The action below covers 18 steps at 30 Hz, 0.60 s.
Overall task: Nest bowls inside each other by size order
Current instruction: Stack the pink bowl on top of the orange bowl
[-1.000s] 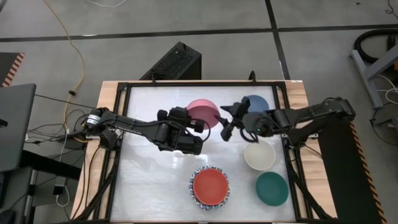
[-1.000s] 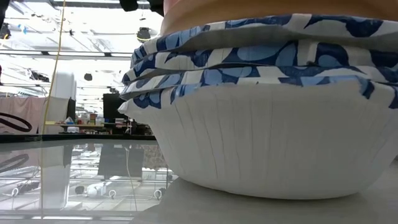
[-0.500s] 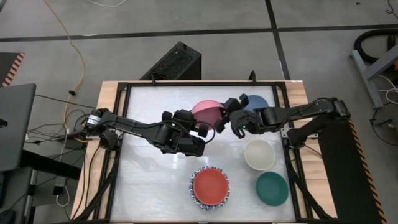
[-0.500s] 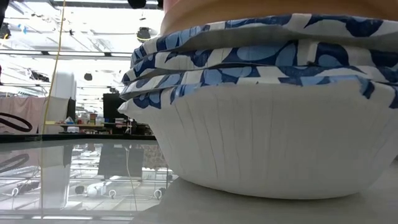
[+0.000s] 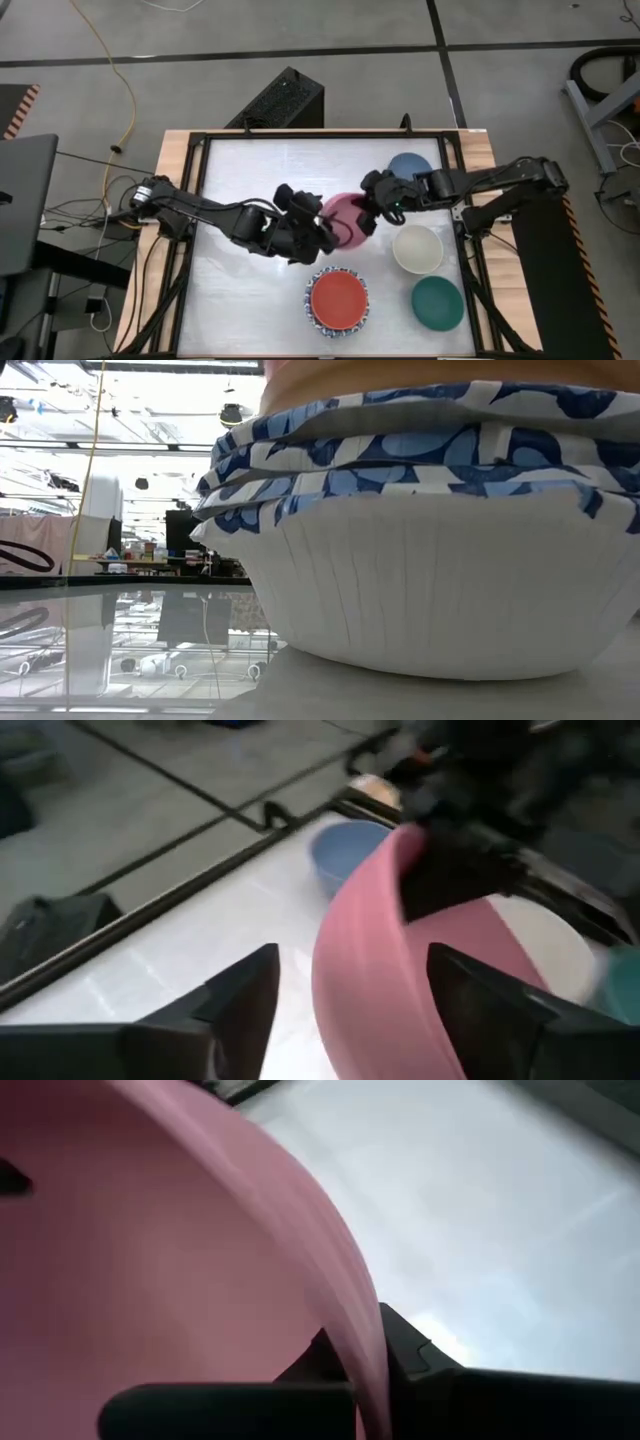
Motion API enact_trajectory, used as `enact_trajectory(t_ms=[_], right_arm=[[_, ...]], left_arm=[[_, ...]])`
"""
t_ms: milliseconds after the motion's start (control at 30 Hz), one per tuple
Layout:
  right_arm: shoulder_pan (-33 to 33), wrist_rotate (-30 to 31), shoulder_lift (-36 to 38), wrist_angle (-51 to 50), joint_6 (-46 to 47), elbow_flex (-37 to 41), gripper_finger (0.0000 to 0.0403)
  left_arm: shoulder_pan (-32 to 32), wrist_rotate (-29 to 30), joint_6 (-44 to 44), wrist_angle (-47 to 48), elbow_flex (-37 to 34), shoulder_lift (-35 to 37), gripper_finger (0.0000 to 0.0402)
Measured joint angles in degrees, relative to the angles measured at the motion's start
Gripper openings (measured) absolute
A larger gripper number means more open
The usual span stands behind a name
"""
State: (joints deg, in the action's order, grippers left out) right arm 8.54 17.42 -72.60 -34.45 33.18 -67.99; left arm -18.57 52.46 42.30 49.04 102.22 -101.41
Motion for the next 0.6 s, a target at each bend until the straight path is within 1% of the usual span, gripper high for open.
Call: enact_trajectory(t_ms=[67, 133, 200, 300, 367, 433, 500, 600], right_arm=[[0.7, -4.6, 0.0, 1.4, 2.4, 0.0, 0.0018], [2.1, -7.8, 0.1, 2.5, 4.5, 0.0, 0.0018], [4.5, -8.6, 0.2, 2.4, 5.8, 0.0, 0.0018], [7.7, -8.5, 0.3, 1.7, 7.2, 0.0, 0.0018], [9.0, -8.5, 0.4, 2.3, 8.0, 0.0, 0.0018], [10.0, -8.5, 0.2, 4.0, 9.5, 0.0, 0.0018], [10.6, -9.2, -1.3, 7.5, 10.8, -0.1, 0.0018], [11.6, -13.4, -5.0, 11.6, 11.9, -0.1, 0.0018]], left_arm=[[-1.2, -3.3, -3.1, 0.1, 2.1, 0.2, 0.0251], [-2.9, -7.4, -5.5, 1.0, 4.5, 0.9, 0.0254], [-4.9, -10.9, -8.4, 1.8, 6.8, 1.4, 0.0255], [-8.2, -14.4, -13.7, 2.5, 9.6, 2.0, 0.0255], [-10.1, -15.4, -15.7, 1.3, 11.8, 2.1, 0.0255], [-11.9, -14.9, -16.7, 2.1, 13.4, 2.4, 0.0255], [-13.5, -13.4, -16.8, 1.7, 14.7, 2.8, 0.0255], [-15.8, -9.8, -16.2, 3.3, 15.1, 3.7, 0.0255]])
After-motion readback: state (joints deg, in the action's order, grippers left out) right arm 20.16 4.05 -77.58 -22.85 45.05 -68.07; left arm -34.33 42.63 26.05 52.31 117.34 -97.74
